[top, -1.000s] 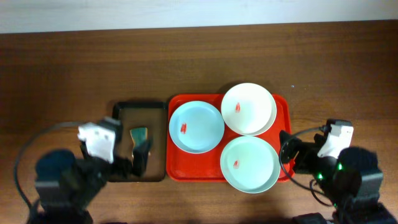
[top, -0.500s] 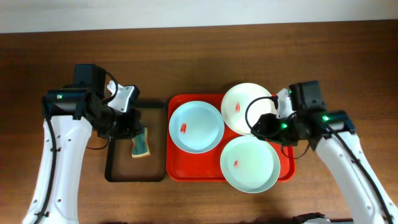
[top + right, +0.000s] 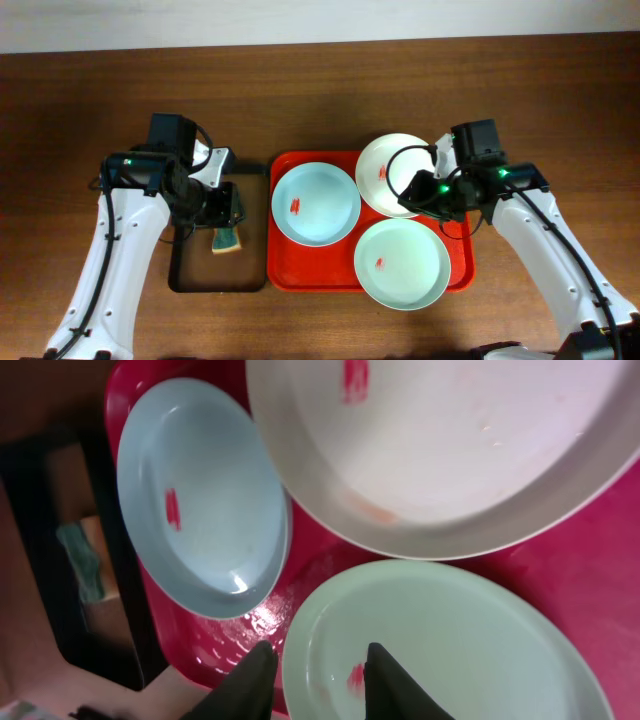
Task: Clean dirty plates on tray and stack at the side
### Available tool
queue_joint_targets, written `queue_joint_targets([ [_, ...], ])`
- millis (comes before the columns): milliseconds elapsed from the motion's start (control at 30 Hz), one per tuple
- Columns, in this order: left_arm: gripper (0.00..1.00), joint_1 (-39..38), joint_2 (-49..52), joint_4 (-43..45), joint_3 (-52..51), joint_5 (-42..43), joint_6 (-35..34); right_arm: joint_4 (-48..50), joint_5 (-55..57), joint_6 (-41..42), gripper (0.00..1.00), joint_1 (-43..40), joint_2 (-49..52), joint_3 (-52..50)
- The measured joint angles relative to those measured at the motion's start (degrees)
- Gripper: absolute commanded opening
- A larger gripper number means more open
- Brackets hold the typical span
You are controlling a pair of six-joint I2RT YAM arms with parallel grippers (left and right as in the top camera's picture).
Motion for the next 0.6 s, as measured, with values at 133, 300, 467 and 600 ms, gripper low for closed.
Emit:
queue_joint_targets([
  [133,0.99,-0.2,0.0,0.9,0.0,0.0,-0.1,1.9,5.3,0.5,0.98,7.3,0.2,0.0],
  [300,0.28,-0.2,0.0,2.3,0.0,2.4,-0.2,5.7,6.6,0.3,0.56,9.9,2.5,0.0],
  [467,0.24,-0.2,0.0,2.7,-0.6,2.3,-0.2,12.3,7.2,1.7,0.45,14.1,10.4,0.0],
  [600,0.22,-0.2,0.2,4.7,-5.4,2.2,-0.2,16.3,7.8,4.6,0.36,14.6,17.6,0.0],
])
